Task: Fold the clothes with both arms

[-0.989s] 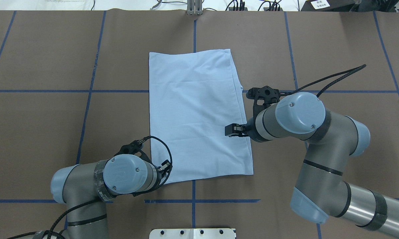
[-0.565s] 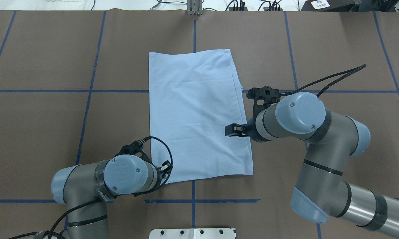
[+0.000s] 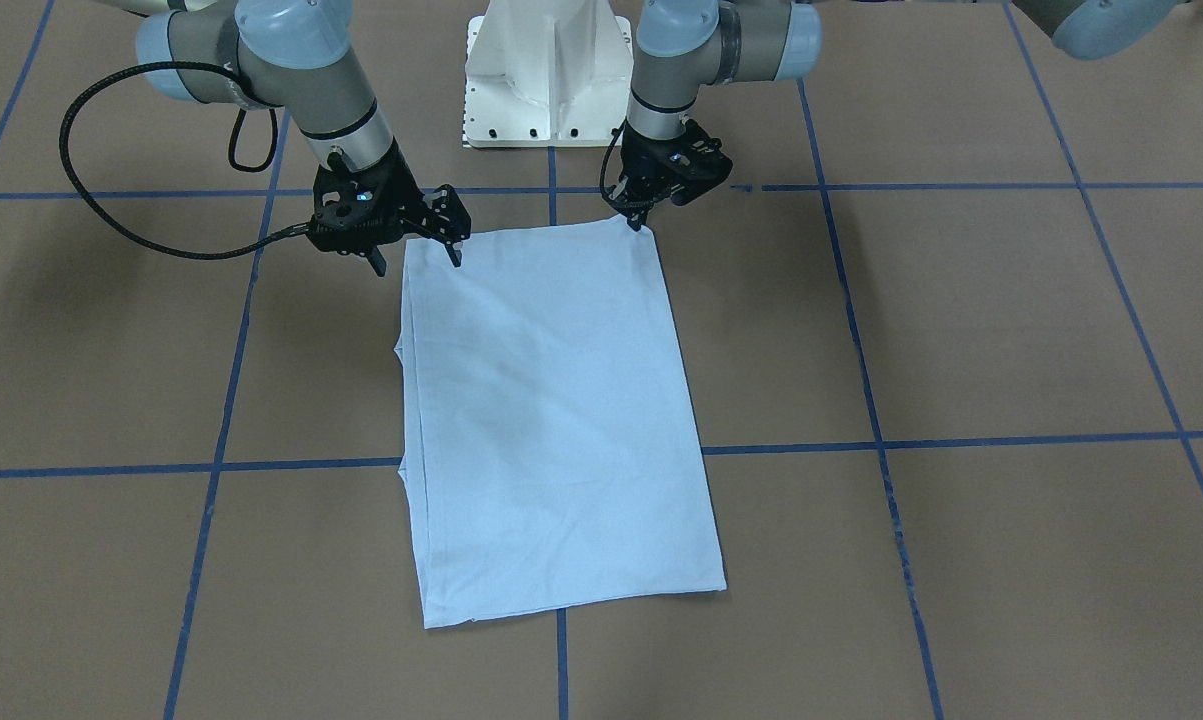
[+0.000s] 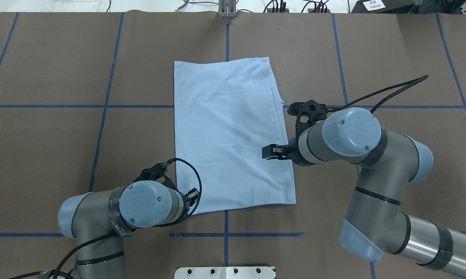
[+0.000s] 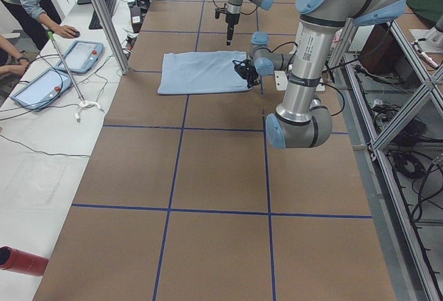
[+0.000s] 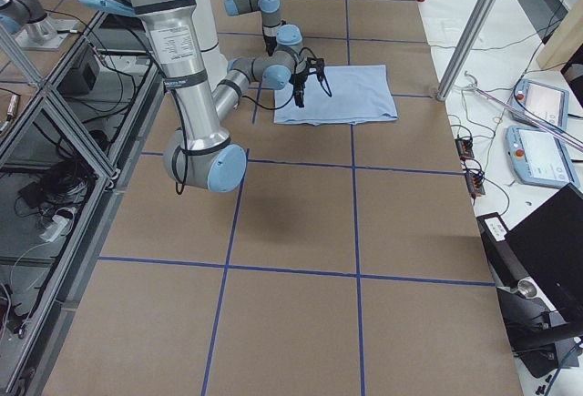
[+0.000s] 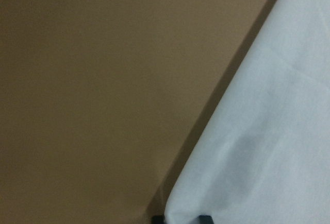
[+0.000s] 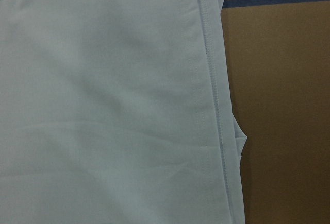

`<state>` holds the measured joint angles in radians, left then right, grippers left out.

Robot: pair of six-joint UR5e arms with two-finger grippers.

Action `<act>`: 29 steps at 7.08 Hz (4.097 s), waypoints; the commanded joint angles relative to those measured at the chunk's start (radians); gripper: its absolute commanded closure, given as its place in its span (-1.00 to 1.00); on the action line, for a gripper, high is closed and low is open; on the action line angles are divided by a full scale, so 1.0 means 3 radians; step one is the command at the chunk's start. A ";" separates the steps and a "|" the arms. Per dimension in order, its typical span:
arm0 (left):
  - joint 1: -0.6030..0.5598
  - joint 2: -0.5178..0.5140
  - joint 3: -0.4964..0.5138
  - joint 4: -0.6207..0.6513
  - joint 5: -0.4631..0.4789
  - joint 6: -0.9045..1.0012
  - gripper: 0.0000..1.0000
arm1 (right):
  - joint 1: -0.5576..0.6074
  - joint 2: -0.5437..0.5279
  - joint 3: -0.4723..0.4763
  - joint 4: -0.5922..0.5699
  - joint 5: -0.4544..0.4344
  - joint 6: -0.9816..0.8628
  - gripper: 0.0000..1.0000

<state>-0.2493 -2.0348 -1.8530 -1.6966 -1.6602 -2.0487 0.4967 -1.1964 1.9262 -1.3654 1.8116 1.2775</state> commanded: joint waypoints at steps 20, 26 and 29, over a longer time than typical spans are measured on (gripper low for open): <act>0.0038 -0.0018 -0.0149 0.0000 -0.0004 0.0044 1.00 | -0.0674 -0.0001 -0.0218 -0.0301 -0.0445 0.1663 0.28; 0.0038 -0.0008 -0.0184 0.0000 -0.0004 0.0044 1.00 | -0.0633 0.0102 -0.0193 -0.0291 -0.0409 0.1637 1.00; 0.0257 0.0033 -0.0652 0.0503 0.0006 0.0039 1.00 | -0.0658 -0.0056 0.0240 -0.0306 -0.0353 0.1668 1.00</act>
<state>-0.2087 -2.0262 -1.9726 -1.6327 -1.6589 -2.0366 0.3061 -1.1858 1.9335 -1.4552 1.6913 1.7767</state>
